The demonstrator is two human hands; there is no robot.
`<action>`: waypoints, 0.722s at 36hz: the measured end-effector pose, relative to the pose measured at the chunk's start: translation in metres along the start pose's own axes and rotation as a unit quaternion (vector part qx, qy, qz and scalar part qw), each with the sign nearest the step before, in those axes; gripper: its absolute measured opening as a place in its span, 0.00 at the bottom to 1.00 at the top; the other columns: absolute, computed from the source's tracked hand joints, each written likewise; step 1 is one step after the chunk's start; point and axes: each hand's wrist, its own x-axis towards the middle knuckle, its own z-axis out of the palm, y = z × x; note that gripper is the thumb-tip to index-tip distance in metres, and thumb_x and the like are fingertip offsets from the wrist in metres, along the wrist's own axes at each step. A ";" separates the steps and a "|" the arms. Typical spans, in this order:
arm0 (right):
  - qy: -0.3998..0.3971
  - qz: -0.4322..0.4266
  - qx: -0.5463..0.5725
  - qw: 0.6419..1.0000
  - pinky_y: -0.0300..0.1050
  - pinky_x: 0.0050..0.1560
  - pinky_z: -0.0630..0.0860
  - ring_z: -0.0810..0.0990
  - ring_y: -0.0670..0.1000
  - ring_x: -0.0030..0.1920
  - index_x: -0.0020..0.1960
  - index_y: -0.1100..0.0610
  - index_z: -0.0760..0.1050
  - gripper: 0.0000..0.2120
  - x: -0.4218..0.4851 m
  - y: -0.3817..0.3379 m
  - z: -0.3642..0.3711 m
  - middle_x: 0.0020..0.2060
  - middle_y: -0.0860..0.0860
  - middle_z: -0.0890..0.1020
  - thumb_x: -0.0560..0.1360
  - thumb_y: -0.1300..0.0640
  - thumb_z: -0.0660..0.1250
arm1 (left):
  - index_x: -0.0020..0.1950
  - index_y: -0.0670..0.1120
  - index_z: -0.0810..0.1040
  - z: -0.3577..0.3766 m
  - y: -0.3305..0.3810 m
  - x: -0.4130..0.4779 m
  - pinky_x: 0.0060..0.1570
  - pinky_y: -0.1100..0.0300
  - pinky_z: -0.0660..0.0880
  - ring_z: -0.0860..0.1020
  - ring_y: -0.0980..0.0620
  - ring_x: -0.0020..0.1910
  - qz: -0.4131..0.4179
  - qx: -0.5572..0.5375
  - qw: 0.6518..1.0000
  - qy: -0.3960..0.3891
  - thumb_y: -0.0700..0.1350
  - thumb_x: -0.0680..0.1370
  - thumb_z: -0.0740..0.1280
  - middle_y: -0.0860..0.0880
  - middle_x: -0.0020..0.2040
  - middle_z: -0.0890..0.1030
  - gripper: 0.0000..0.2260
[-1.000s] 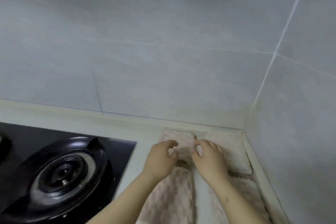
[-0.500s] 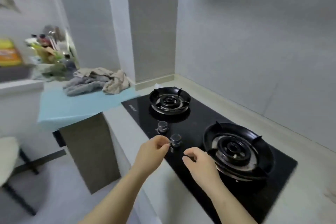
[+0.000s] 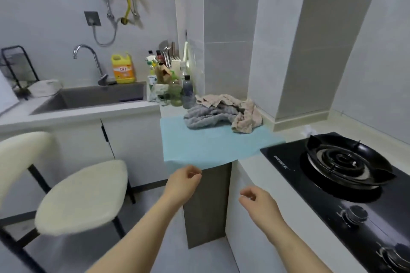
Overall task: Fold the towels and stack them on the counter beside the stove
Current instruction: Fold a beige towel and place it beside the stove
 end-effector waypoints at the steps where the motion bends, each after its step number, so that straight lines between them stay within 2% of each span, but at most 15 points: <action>1: -0.001 0.003 -0.001 1.000 0.37 0.52 0.67 0.74 0.46 0.52 0.54 0.53 0.74 0.07 0.009 -0.004 0.005 0.51 0.48 0.77 0.77 0.58 0.62 | 0.57 0.48 0.77 -0.004 -0.004 0.010 0.50 0.61 0.73 0.76 0.53 0.51 -0.005 -0.004 1.000 -0.002 0.44 0.79 0.60 0.50 0.52 0.79 0.10; 6: -0.004 0.019 0.010 1.000 0.38 0.52 0.67 0.73 0.46 0.52 0.52 0.52 0.73 0.05 0.058 -0.016 0.020 0.49 0.47 0.76 0.77 0.59 0.62 | 0.57 0.49 0.76 -0.006 -0.020 0.055 0.47 0.63 0.72 0.77 0.53 0.52 -0.023 -0.037 0.999 -0.011 0.45 0.79 0.59 0.50 0.53 0.78 0.09; 10: 0.012 0.024 0.028 0.999 0.39 0.51 0.67 0.74 0.47 0.52 0.53 0.53 0.74 0.06 0.104 -0.020 0.030 0.49 0.47 0.77 0.78 0.59 0.61 | 0.55 0.49 0.75 -0.005 -0.026 0.093 0.39 0.64 0.72 0.77 0.53 0.48 -0.051 -0.084 0.995 0.003 0.44 0.79 0.59 0.51 0.51 0.78 0.08; 15: 0.009 0.029 0.044 0.999 0.39 0.51 0.68 0.74 0.48 0.52 0.53 0.53 0.74 0.06 0.172 -0.022 0.036 0.51 0.48 0.77 0.78 0.60 0.61 | 0.53 0.51 0.74 0.000 -0.024 0.152 0.49 0.58 0.75 0.78 0.49 0.52 -0.075 -0.084 0.994 0.006 0.44 0.79 0.59 0.50 0.50 0.78 0.06; 18: 0.016 0.028 0.048 0.998 0.39 0.50 0.67 0.73 0.47 0.51 0.55 0.54 0.74 0.08 0.216 -0.021 0.034 0.53 0.49 0.76 0.78 0.61 0.61 | 0.53 0.51 0.74 0.004 -0.022 0.188 0.50 0.56 0.75 0.78 0.49 0.52 -0.093 -0.085 0.992 0.011 0.44 0.79 0.59 0.50 0.49 0.79 0.06; 21: 0.009 0.033 0.031 0.999 0.40 0.49 0.67 0.73 0.49 0.51 0.62 0.55 0.72 0.14 0.253 -0.020 0.032 0.59 0.52 0.75 0.77 0.61 0.60 | 0.53 0.50 0.74 0.007 -0.021 0.223 0.47 0.58 0.74 0.78 0.50 0.49 -0.111 -0.095 0.989 0.013 0.43 0.79 0.60 0.49 0.49 0.78 0.06; 23: 0.003 0.031 0.020 0.999 0.41 0.51 0.68 0.73 0.50 0.54 0.66 0.53 0.70 0.17 0.274 -0.018 0.029 0.63 0.52 0.72 0.77 0.61 0.59 | 0.53 0.50 0.74 0.009 -0.022 0.245 0.44 0.60 0.73 0.78 0.52 0.46 -0.125 -0.100 0.987 0.014 0.43 0.79 0.60 0.48 0.49 0.77 0.06; 26: 0.011 0.008 -0.031 0.999 0.39 0.59 0.65 0.67 0.52 0.67 0.65 0.52 0.72 0.18 0.299 -0.014 0.020 0.71 0.52 0.65 0.77 0.63 0.57 | 0.53 0.50 0.74 0.016 -0.026 0.271 0.37 0.62 0.71 0.77 0.50 0.44 -0.147 -0.088 0.985 0.006 0.44 0.78 0.61 0.48 0.50 0.77 0.06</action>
